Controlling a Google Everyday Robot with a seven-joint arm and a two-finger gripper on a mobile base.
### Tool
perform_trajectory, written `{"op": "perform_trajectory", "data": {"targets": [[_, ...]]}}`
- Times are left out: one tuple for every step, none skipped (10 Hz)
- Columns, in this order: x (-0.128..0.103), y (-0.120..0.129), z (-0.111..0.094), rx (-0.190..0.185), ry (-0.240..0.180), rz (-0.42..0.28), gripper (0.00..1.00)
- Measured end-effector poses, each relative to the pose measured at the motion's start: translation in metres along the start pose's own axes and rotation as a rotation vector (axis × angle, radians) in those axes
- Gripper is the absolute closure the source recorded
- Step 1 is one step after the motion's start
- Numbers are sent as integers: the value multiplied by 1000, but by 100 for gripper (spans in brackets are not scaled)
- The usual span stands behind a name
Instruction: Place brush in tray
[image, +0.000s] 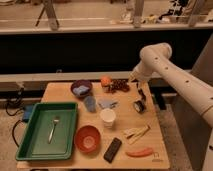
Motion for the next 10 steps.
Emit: {"op": "perform_trajectory", "data": {"targets": [[15, 15, 11, -32, 49, -11, 20], [27, 28, 23, -60, 81, -32, 20], [36, 38, 31, -81, 100, -48, 20], [45, 52, 43, -106, 112, -71, 20], [49, 60, 59, -128, 107, -105, 20], [51, 64, 75, -140, 90, -133, 20], [51, 65, 93, -143, 56, -165, 20], [52, 68, 105, -137, 22, -186, 20], [53, 71, 112, -128, -14, -205, 20], [52, 72, 120, -124, -52, -223, 20]]}}
